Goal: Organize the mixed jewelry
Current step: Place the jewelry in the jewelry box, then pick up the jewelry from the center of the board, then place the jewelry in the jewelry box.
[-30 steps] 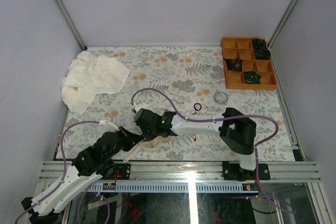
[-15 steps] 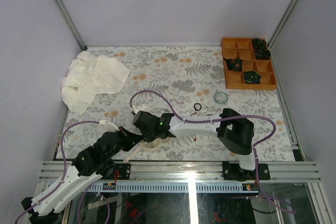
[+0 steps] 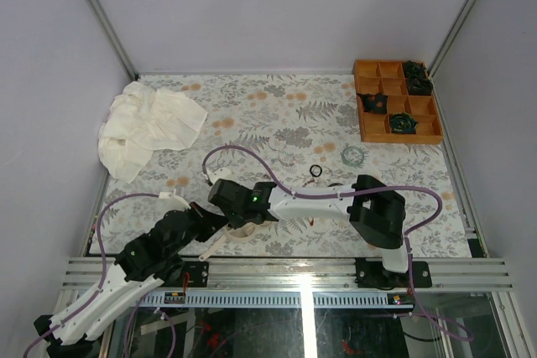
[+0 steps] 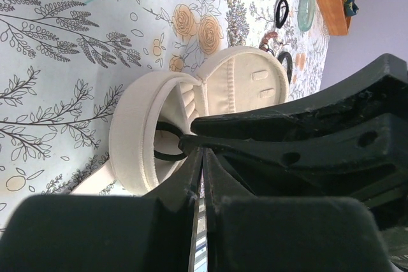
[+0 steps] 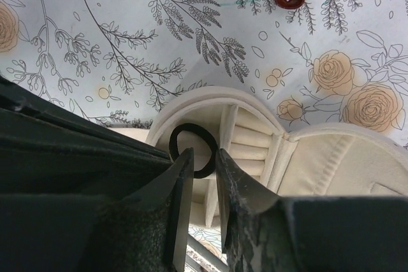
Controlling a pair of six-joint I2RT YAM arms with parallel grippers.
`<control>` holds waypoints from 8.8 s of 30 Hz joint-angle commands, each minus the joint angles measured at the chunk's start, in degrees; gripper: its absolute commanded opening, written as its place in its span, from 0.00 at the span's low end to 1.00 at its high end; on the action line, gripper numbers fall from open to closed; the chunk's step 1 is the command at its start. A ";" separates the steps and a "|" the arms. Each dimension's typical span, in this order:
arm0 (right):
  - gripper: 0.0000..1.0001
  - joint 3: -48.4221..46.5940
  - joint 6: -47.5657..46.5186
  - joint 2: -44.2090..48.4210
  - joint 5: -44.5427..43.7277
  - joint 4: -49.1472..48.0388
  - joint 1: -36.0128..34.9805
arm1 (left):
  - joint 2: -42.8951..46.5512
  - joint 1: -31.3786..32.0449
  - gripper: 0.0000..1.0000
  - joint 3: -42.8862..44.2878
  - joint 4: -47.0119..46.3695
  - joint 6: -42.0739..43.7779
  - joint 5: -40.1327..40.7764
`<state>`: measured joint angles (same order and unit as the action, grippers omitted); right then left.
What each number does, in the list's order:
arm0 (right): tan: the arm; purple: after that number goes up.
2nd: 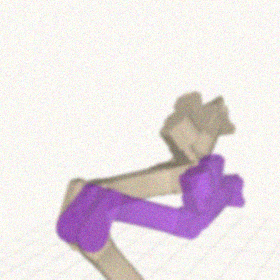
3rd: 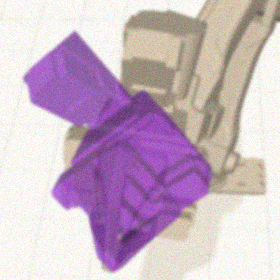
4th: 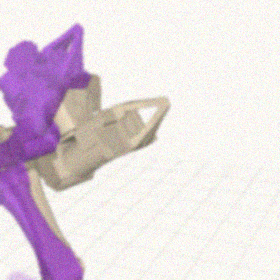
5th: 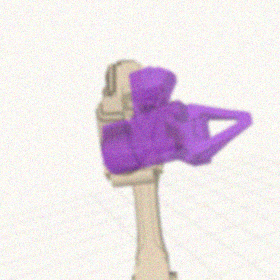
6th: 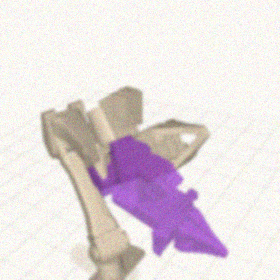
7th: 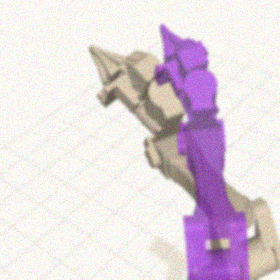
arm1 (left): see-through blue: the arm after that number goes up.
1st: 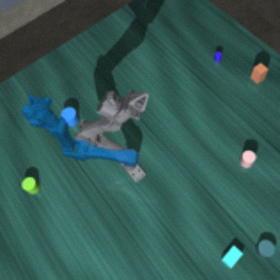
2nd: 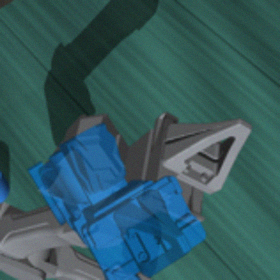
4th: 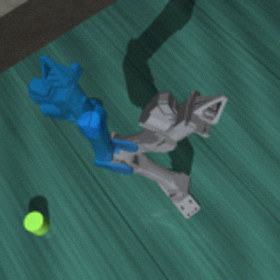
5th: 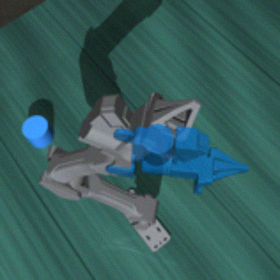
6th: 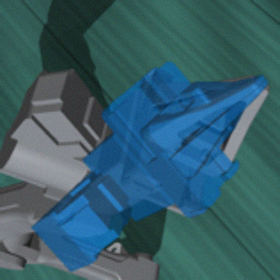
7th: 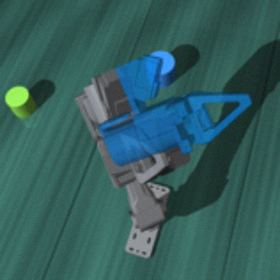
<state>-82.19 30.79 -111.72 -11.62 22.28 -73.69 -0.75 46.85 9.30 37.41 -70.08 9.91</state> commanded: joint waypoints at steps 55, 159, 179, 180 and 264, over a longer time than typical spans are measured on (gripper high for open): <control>0.43 37.60 -3.48 58.00 6.33 7.69 19.51 | -28.44 0.09 0.71 18.82 -8.02 4.79 9.06; 0.05 22.69 -8.08 33.13 23.88 -4.76 34.03 | -22.55 0.06 0.84 23.18 -4.24 9.93 2.60; 0.03 30.80 15.35 30.23 17.19 -31.55 9.56 | -9.14 0.05 0.81 27.18 3.32 7.86 6.50; 0.03 29.83 15.73 29.18 15.46 -31.03 8.36 | -9.12 0.05 0.81 27.40 3.49 7.86 6.32; 0.22 14.57 9.34 12.31 -9.86 -17.76 -5.94 | -4.93 0.04 0.79 27.65 8.66 6.07 4.15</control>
<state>-65.71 41.89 -101.30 -18.17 2.85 -79.15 -5.30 46.85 37.19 46.44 -63.37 14.33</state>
